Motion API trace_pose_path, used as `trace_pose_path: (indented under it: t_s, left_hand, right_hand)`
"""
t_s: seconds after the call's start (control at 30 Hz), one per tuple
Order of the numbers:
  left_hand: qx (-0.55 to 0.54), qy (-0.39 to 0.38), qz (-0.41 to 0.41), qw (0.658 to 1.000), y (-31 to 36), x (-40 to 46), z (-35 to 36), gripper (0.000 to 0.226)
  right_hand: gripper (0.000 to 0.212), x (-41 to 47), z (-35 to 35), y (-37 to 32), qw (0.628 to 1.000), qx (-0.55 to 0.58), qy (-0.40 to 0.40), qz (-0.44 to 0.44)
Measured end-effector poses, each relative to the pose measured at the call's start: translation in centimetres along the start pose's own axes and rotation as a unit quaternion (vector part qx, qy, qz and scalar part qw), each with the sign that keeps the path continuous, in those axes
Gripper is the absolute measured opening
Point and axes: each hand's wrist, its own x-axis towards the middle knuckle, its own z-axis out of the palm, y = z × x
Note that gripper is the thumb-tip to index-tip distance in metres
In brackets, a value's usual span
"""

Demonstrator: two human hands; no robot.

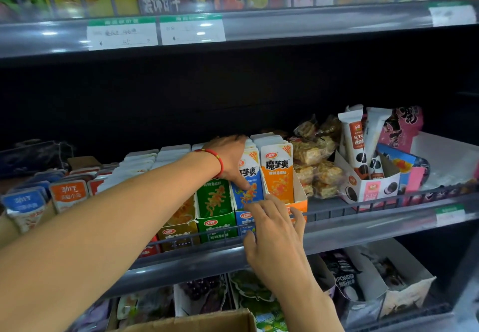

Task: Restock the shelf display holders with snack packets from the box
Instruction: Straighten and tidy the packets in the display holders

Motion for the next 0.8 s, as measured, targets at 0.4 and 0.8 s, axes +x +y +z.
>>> trace_pose_path:
  t_s: [0.4,0.8]
  left_hand:
    - [-0.078,0.068,0.034,0.994,3.6,1.5,-0.9,0.096]
    - [0.098,0.071,-0.002,0.993,8.3,3.5,0.3,0.118]
  right_hand:
    - [0.043,0.1,-2.6,2.2,0.996,-0.02,-0.001,0.084]
    - [0.05,0.3,-3.0,2.1,0.996,-0.017,-0.025,0.082]
